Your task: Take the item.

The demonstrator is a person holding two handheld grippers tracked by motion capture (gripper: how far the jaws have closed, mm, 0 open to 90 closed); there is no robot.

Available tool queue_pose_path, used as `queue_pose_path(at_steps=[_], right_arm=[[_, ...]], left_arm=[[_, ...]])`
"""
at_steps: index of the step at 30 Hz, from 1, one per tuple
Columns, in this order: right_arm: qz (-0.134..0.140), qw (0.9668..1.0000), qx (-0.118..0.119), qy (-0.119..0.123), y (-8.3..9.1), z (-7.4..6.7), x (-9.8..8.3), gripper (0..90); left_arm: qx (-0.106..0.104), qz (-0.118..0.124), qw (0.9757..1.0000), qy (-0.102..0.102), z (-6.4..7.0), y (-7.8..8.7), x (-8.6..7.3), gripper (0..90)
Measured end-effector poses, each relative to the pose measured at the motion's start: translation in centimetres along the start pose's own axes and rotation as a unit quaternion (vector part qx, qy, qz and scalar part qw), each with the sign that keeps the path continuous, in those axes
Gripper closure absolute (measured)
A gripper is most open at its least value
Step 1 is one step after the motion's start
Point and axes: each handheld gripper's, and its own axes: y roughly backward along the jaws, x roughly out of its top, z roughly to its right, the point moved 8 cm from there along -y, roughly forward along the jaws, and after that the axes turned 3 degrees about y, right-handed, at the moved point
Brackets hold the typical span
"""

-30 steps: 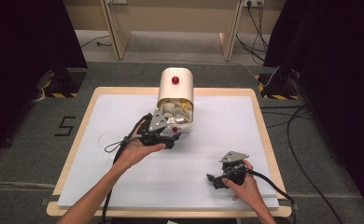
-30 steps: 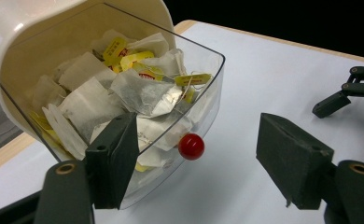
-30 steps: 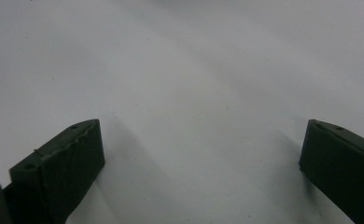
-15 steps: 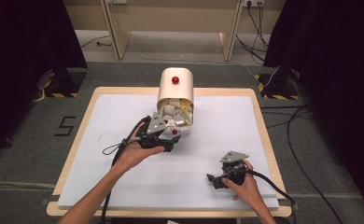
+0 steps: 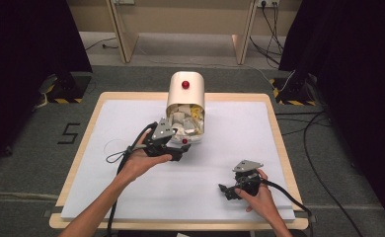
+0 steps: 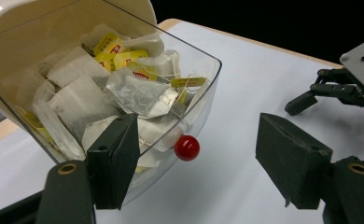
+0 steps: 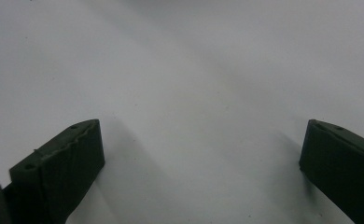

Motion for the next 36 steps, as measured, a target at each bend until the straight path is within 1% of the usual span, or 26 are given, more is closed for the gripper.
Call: queue_pose_path(at_steps=[2,6,9,13,17,27,36], right_arm=[[0.001,1.0000,0.000,0.001,0.0,0.0,0.0,0.4],[0.001,1.0000,0.000,0.000,0.0,0.0,0.0,0.5],[0.001,1.0000,0.000,0.000,0.0,0.0,0.0,0.4],[0.001,1.0000,0.000,0.000,0.0,0.0,0.0,0.4],[0.001,1.0000,0.000,0.000,0.0,0.0,0.0,0.5],[0.001,1.0000,0.000,0.000,0.0,0.0,0.0,0.4],[0.001,1.0000,0.000,0.000,0.0,0.0,0.0,0.4]], left_arm=[[0.007,0.002,1.0000,-0.002,-0.3,0.0,0.3,29.9],[0.008,0.011,0.9999,0.003,-0.5,0.0,1.1,31.2],[0.009,0.005,0.9999,0.001,-0.6,-0.3,1.3,31.8],[0.001,-0.008,1.0000,0.002,-0.4,-0.7,0.7,32.6],[-0.005,-0.022,0.9997,0.002,-0.1,-1.0,-0.2,32.9],[0.005,-0.016,0.9998,-0.010,0.5,-0.6,-0.2,32.8],[0.002,-0.018,0.9998,-0.011,0.9,-0.5,-0.3,32.2]])
